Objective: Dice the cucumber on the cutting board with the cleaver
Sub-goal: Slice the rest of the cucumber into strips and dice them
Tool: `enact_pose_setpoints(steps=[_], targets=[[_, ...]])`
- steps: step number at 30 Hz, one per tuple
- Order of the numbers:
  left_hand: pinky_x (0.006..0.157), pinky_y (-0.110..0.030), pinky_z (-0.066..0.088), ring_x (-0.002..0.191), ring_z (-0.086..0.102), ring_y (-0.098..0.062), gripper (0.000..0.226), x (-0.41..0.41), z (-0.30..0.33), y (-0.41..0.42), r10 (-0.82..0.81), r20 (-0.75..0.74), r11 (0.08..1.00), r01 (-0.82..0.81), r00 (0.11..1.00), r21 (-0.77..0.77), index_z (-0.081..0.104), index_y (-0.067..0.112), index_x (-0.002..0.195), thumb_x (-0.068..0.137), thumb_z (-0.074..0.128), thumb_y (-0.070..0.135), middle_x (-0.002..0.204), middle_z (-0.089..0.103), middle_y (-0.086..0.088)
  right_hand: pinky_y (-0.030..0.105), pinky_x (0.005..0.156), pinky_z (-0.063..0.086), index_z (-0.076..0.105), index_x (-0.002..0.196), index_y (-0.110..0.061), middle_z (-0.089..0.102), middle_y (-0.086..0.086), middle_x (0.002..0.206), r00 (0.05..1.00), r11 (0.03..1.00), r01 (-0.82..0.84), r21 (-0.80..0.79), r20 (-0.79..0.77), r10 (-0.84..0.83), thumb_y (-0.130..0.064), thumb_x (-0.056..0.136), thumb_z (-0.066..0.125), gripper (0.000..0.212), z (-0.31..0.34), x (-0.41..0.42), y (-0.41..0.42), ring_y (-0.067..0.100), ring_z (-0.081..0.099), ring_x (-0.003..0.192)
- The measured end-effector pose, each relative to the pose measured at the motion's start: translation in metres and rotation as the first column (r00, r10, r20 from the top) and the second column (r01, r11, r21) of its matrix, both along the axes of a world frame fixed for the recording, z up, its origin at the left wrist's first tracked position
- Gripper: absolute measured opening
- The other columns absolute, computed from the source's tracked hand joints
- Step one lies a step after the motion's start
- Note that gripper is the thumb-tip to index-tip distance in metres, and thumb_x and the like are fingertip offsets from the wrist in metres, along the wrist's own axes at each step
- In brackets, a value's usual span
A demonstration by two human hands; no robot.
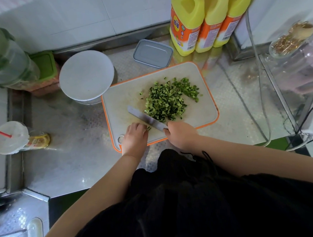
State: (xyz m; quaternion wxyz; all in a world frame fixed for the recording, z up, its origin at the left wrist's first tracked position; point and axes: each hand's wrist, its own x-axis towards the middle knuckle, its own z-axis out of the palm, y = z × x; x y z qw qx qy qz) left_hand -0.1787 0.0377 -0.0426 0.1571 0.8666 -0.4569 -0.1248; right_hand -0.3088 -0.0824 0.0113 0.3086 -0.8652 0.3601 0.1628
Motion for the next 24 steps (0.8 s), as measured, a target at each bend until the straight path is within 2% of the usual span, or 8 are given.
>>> enact_pose_setpoints(steps=[3,7,13,17,19,21,24], targets=[[0.063,-0.030,0.032,0.095,0.056,-0.030,0.012,-0.001,0.001,-0.003,0.012,0.006,0.998,-0.012,1.000,0.058,0.068,0.006,0.095,0.092,0.059,0.013,0.095,0.061,-0.011,0.033,0.064,0.037,0.045,0.085,-0.015,0.054,0.007,0.083,0.999,0.999,-0.046,0.009,-0.015,0.047,-0.029,0.100,0.039,0.022,0.003,0.002,0.006,0.031,0.058,0.084],[0.066,-0.032,0.033,0.101,0.053,-0.028,0.016,-0.001,0.002,-0.007,0.040,-0.004,0.994,-0.039,0.999,0.102,0.065,0.006,0.097,0.095,0.053,0.016,0.099,0.061,-0.010,0.033,0.067,0.038,0.054,0.097,-0.009,0.061,0.012,0.099,0.996,0.997,-0.074,0.026,-0.052,0.076,-0.022,0.099,0.039,0.020,0.005,0.002,0.006,0.030,0.058,0.091],[0.071,-0.039,0.042,0.103,0.053,-0.030,0.018,-0.003,0.006,-0.010,0.043,-0.030,0.992,-0.039,0.999,0.118,0.064,0.002,0.097,0.096,0.053,0.016,0.101,0.061,-0.014,0.033,0.070,0.037,0.055,0.107,-0.005,0.061,0.014,0.104,0.995,0.997,-0.054,0.052,-0.087,0.058,-0.026,0.102,0.034,0.030,-0.001,0.002,0.008,0.030,0.058,0.096],[0.072,-0.038,0.040,0.102,0.053,-0.030,0.018,-0.004,0.007,-0.015,0.047,-0.017,0.984,-0.044,0.999,0.171,0.061,0.003,0.100,0.097,0.048,0.015,0.103,0.060,-0.014,0.032,0.072,0.038,0.056,0.110,-0.006,0.061,0.012,0.107,0.995,0.999,-0.011,0.038,-0.094,0.015,-0.029,0.101,0.038,0.031,-0.004,0.004,0.005,0.029,0.058,0.100],[0.072,-0.035,0.038,0.104,0.052,-0.027,0.019,-0.004,0.010,-0.019,0.062,-0.012,0.976,-0.058,0.998,0.209,0.059,0.005,0.104,0.098,0.046,0.016,0.105,0.059,-0.011,0.032,0.072,0.039,0.057,0.109,-0.008,0.062,0.011,0.104,0.998,1.000,0.027,0.008,-0.062,-0.027,-0.030,0.100,0.040,0.030,-0.005,0.001,0.003,0.029,0.059,0.098],[0.071,-0.033,0.037,0.104,0.051,-0.025,0.018,-0.001,0.009,-0.022,0.083,-0.050,0.974,-0.071,0.995,0.217,0.058,0.009,0.106,0.098,0.045,0.017,0.105,0.057,-0.007,0.034,0.070,0.042,0.055,0.102,-0.008,0.059,0.010,0.092,0.997,0.998,0.067,-0.018,-0.040,-0.067,-0.030,0.101,0.038,0.028,-0.005,-0.005,-0.002,0.030,0.059,0.092],[0.075,-0.037,0.045,0.100,0.055,-0.028,0.019,0.003,0.008,-0.030,0.178,-0.193,0.982,-0.160,0.965,0.103,0.061,0.012,0.107,0.097,0.045,0.017,0.104,0.062,-0.007,0.034,0.066,0.041,0.050,0.090,-0.009,0.050,0.005,0.079,0.990,0.990,0.140,-0.017,-0.019,-0.140,-0.032,0.100,0.038,0.029,0.000,-0.012,-0.015,0.027,0.056,0.080]])
